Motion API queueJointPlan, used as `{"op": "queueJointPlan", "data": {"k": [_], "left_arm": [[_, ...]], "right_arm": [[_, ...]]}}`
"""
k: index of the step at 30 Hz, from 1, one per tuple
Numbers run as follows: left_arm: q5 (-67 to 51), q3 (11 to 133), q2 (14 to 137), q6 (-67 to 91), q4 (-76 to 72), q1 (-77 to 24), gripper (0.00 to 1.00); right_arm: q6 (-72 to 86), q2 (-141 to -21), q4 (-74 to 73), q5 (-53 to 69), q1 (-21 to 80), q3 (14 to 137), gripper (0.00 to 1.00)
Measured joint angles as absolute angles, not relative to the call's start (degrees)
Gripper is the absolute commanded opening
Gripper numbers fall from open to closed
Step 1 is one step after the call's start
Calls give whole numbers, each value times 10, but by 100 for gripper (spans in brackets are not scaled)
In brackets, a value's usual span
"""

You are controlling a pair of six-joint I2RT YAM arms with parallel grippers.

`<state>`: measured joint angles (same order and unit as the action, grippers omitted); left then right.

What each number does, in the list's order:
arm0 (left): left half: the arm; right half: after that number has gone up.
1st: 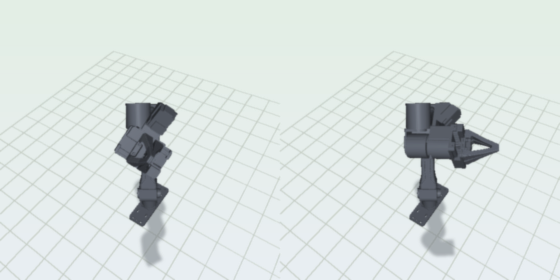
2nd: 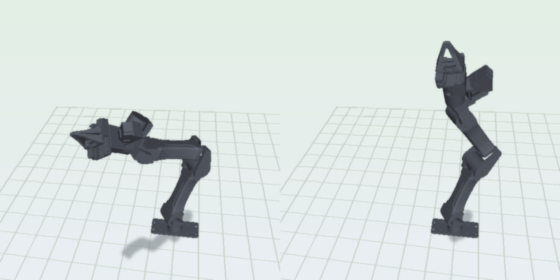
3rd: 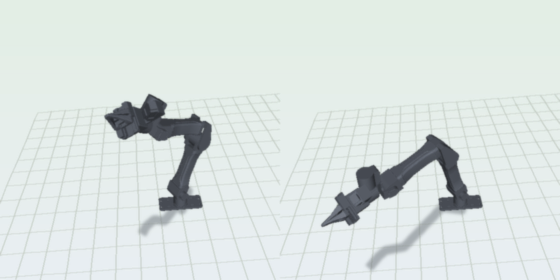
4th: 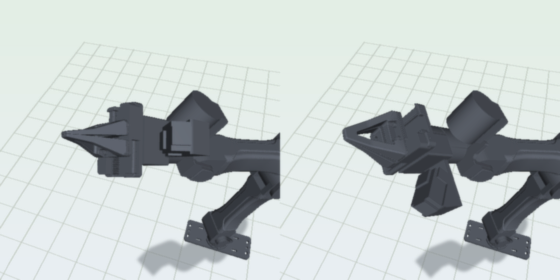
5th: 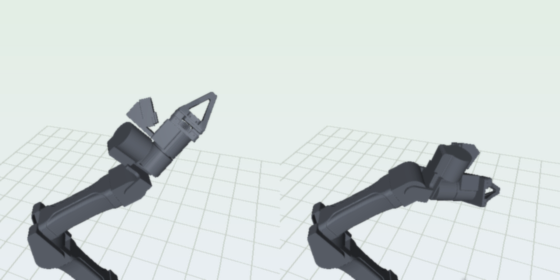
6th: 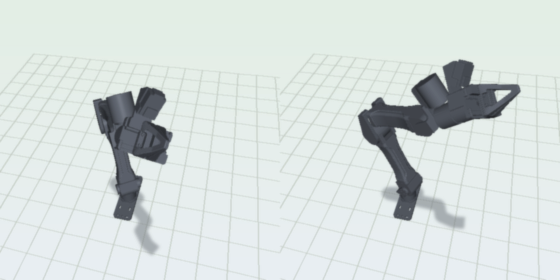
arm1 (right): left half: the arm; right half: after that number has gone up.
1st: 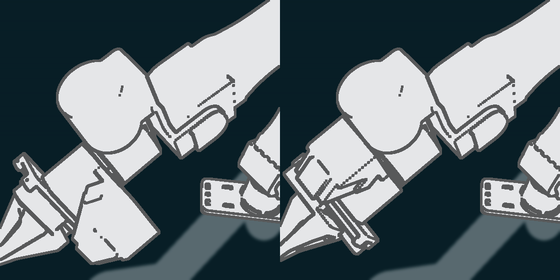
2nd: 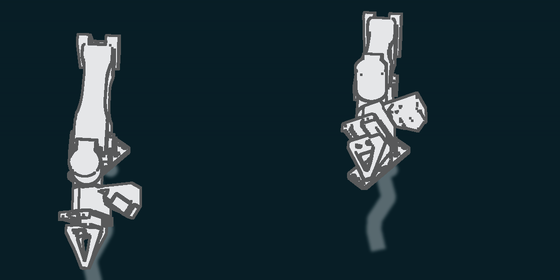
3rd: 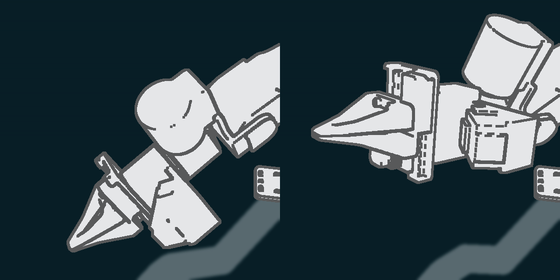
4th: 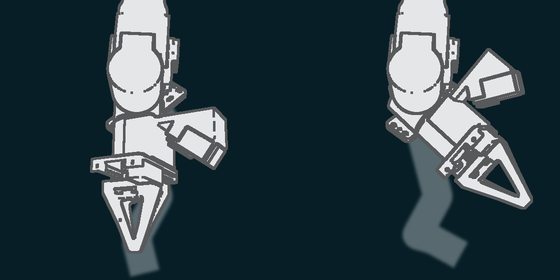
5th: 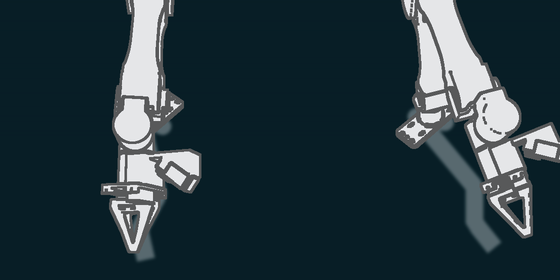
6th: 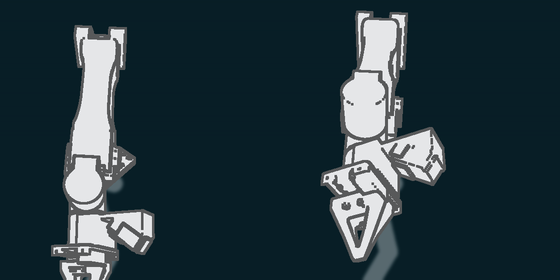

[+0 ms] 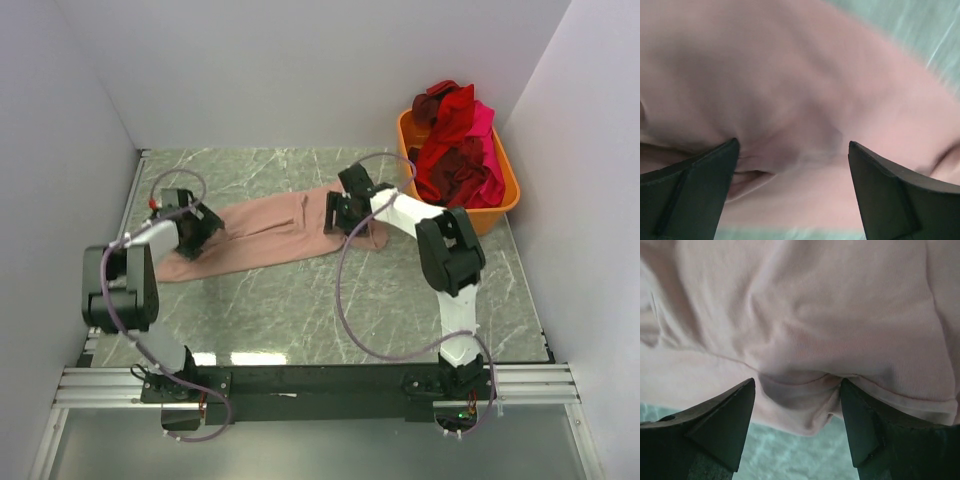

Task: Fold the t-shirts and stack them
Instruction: Fold the tshirt

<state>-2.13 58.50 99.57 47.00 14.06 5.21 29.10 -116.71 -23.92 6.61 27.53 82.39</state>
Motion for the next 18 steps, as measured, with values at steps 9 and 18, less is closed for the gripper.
{"op": "queueJointPlan", "data": {"k": [9,18], "left_arm": [[-86,287,711,611,102,-239,100],[-140,290,593,641,253,-354,99]], "right_arm": [[215,-1404,-389,79,256,1231,75],[134,-1460,-395,147,248,1334,78]]}}
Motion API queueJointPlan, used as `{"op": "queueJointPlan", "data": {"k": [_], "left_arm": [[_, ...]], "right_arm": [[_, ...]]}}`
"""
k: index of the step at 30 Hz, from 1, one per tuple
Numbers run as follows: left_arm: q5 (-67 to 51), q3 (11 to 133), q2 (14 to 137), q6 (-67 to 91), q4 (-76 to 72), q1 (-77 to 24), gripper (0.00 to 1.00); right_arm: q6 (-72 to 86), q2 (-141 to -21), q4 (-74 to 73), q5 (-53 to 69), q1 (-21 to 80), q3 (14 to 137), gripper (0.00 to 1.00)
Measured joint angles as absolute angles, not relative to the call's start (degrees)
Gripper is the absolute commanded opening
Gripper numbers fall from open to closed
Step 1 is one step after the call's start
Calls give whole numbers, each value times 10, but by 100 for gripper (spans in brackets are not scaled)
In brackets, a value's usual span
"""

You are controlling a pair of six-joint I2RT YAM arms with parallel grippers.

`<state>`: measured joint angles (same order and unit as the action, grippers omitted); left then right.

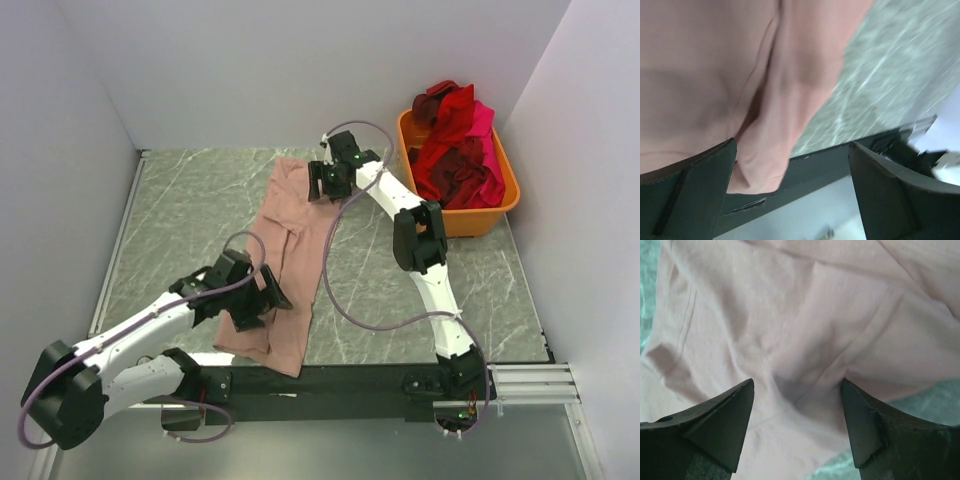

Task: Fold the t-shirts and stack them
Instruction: Fold the tshirt

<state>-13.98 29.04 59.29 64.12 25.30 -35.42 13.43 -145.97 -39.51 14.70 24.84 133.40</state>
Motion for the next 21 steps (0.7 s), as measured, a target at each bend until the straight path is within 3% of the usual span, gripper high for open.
{"op": "queueJointPlan", "data": {"k": [6,11,15,21], "left_arm": [[-61,380,560,637,341,-355,99],[-31,382,585,626,347,-319,99],[-32,376,620,611,305,-238,99],[-47,375,647,578,260,-168,99]], "right_arm": [[128,-1375,-395,131,252,1274,79],[164,-1230,-378,79,274,1121,79],[194,-1127,-340,58,355,947,79],[230,-1135,-326,71,466,868,79]]}}
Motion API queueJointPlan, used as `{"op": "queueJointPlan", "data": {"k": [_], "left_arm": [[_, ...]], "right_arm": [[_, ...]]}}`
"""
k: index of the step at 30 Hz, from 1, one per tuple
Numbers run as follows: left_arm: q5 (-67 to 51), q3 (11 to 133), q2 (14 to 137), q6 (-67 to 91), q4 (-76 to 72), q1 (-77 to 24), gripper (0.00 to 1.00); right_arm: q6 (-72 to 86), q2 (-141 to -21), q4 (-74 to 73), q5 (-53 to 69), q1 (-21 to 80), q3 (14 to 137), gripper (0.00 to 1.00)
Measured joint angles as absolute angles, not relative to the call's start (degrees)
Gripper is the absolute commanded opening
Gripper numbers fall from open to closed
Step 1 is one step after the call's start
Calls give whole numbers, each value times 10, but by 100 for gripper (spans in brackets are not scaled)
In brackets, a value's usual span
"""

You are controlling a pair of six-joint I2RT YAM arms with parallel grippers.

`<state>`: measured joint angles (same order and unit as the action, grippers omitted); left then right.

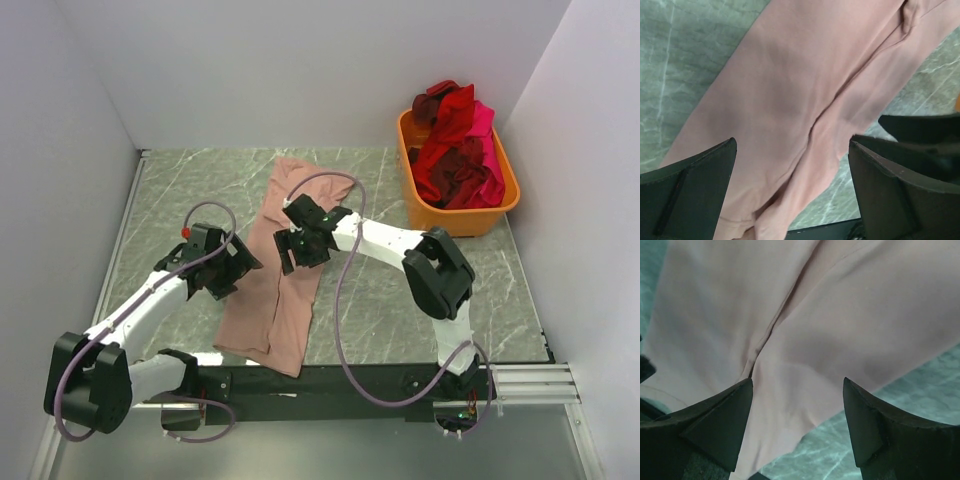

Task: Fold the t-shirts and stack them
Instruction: Fold the tshirt

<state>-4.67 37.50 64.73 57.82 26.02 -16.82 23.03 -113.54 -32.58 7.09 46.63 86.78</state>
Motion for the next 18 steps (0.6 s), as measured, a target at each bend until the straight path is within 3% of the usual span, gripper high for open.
{"op": "queueJointPlan", "data": {"k": [18], "left_arm": [[-92,303,571,538,245,-151,99]], "right_arm": [[259,-1238,-360,30,390,951,78]]}}
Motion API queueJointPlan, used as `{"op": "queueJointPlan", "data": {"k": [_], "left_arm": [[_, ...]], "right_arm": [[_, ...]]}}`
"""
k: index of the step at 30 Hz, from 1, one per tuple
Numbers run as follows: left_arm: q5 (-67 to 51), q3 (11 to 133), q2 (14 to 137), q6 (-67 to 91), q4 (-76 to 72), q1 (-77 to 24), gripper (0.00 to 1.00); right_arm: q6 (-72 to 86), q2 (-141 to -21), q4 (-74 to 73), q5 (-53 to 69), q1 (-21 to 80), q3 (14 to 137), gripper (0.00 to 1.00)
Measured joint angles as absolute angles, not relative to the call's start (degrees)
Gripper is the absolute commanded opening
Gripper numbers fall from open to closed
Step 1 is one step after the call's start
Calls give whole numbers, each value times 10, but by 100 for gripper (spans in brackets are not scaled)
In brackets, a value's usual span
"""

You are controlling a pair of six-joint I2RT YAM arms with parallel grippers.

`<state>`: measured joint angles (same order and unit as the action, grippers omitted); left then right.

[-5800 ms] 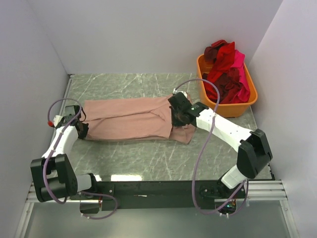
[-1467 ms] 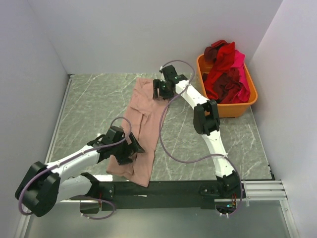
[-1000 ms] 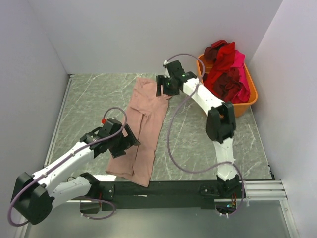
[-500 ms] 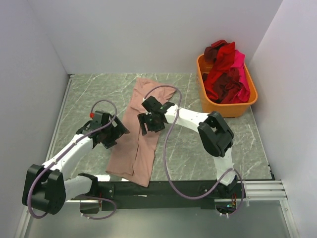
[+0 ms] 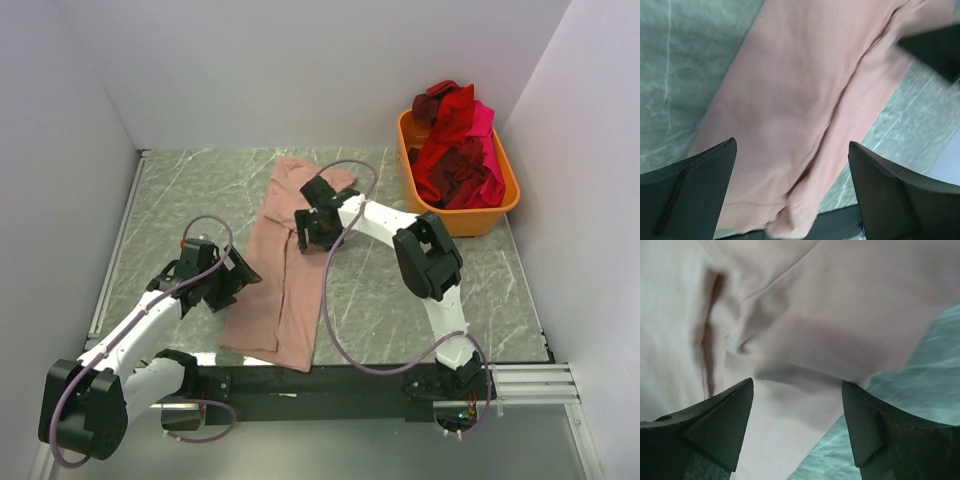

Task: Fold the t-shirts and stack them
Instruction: Fold the tshirt

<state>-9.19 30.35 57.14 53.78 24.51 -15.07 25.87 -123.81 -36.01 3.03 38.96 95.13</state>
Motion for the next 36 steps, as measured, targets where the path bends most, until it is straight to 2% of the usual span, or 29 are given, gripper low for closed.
{"op": "queueJointPlan", "data": {"k": [11,15,20,25,32,33,34,35,36], "left_arm": [[-184,243,571,535,222,-151,100],[-206,228,571,537,215,-170,99],[-214,224,571,548,218,-250,99],[-212,224,578,569,211,-311,100],[-210,225,627,599,177,-354,71],[-211,226,634,600,173,-360,62],[-211,228,644,603,168,-368,57],[-210,229,653,605,165,-375,46],[-210,231,664,608,165,-381,41]], "right_arm": [[228,-1282,-374,41,277,1024,78],[209,-1275,-373,40,257,1014,78],[202,-1212,-368,40,265,932,79],[224,-1078,-329,57,274,793,79],[268,-917,-261,71,275,614,79],[272,-910,-258,72,275,596,79],[277,-900,-250,75,275,569,79],[281,-893,-246,77,275,548,79],[286,-887,-244,79,275,529,79]]}}
